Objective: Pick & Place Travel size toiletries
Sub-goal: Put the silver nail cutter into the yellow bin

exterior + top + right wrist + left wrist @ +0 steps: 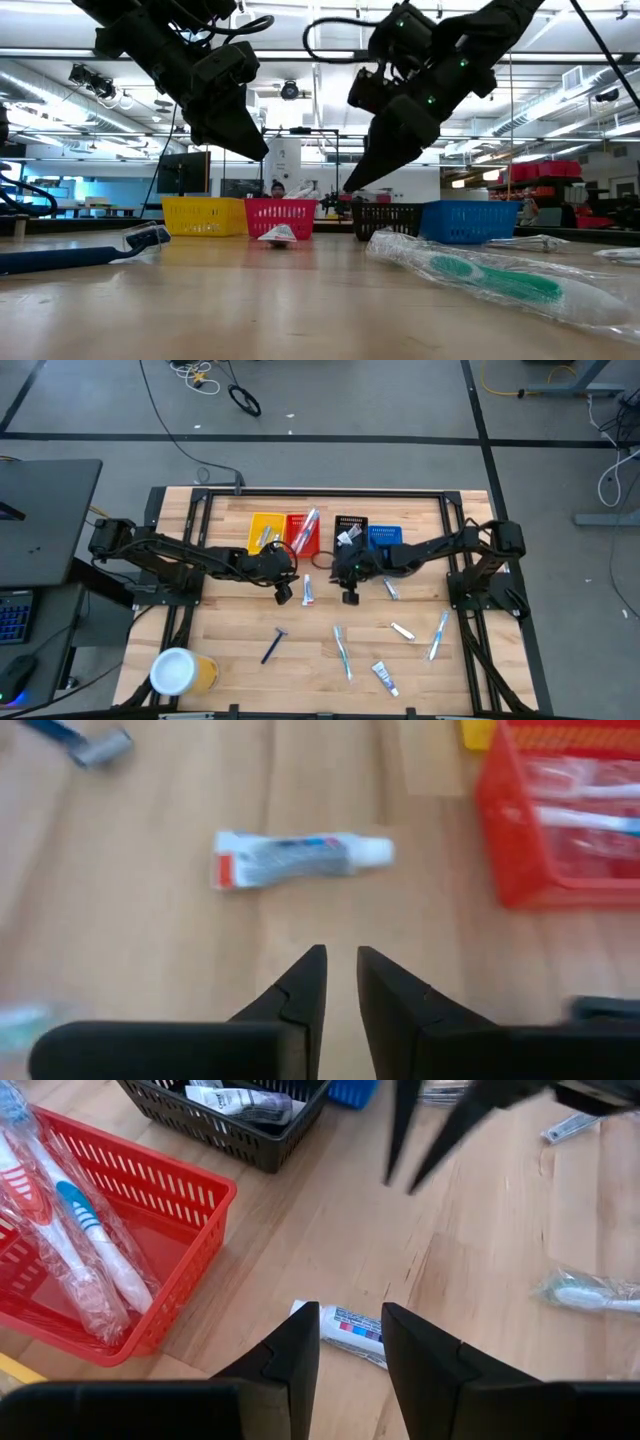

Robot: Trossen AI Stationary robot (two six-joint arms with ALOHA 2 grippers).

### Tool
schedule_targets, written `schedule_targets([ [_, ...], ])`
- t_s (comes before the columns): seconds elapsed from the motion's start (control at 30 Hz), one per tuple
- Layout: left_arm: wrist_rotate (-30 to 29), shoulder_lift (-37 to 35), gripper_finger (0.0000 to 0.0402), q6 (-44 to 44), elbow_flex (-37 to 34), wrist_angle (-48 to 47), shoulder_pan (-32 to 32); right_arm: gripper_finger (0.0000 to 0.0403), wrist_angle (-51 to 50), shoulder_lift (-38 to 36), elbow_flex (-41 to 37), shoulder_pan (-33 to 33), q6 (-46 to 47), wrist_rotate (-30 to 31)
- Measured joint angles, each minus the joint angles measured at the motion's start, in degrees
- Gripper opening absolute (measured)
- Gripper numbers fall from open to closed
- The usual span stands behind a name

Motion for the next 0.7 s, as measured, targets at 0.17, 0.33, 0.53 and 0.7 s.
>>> schedule_targets([
  [0.17, 0.0, 0.0, 0.0118, 0.0, 0.0, 0.0, 0.0, 0.0067, 3.0, 0.0, 0.0, 3.2, 6.7, -0.1],
  [0.33, 0.0, 0.0, 0.0118, 0.0, 0.0, 0.0, 0.0, 0.0072, 0.3, 0.0, 0.0, 5.7, 6.8, -0.6],
  [0.53, 0.0, 0.0, 0.0118, 0.0, 0.0, 0.0, 0.0, 0.0108, -5.2, 0.0, 0.0, 7.6, 7.5, 1.1],
  [0.7, 0.0, 0.0, 0.0118, 0.0, 0.0, 0.0, 0.0, 0.0147, -10.6, 0.0, 0.0, 8.6, 13.3, 4.8],
])
